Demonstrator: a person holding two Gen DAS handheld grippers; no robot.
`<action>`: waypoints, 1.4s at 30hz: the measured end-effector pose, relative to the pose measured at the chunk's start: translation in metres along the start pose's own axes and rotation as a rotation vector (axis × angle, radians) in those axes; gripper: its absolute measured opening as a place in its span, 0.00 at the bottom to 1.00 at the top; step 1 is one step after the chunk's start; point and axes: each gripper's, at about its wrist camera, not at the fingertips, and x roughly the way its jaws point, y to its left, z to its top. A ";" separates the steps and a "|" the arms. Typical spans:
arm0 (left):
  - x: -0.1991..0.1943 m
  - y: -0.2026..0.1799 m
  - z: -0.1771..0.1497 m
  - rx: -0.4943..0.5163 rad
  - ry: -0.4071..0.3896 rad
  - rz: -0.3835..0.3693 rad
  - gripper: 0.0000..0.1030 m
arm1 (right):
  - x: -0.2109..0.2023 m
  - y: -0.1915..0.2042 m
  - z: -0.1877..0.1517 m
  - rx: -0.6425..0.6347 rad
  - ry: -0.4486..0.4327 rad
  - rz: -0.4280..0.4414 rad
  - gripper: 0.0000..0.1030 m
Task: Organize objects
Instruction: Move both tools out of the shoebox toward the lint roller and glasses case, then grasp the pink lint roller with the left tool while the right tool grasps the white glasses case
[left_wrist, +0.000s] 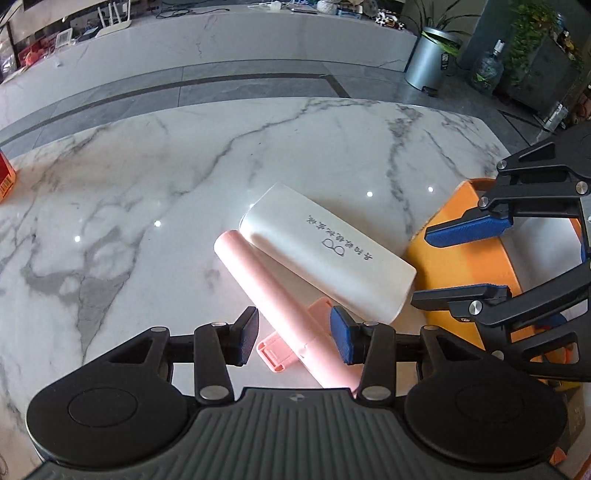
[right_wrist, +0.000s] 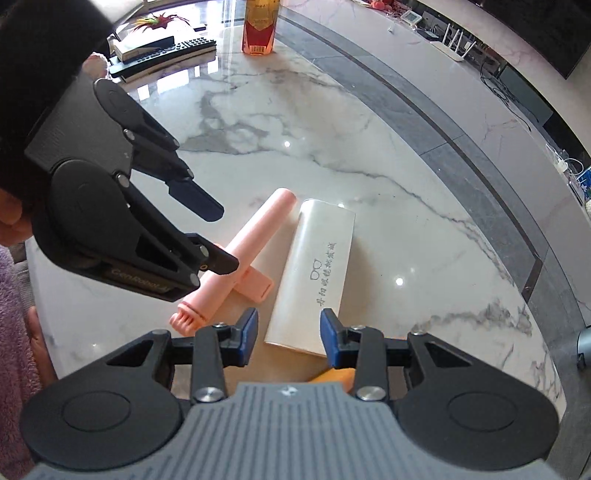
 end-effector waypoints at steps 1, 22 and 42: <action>0.004 0.005 0.001 -0.025 0.005 0.001 0.51 | 0.005 -0.002 0.002 -0.005 0.012 0.004 0.37; 0.047 0.054 0.008 -0.332 0.130 -0.094 0.39 | 0.097 -0.023 0.044 -0.025 0.210 0.001 0.49; 0.015 0.069 -0.010 -0.223 0.113 -0.089 0.32 | 0.122 -0.034 0.047 0.154 0.271 0.005 0.60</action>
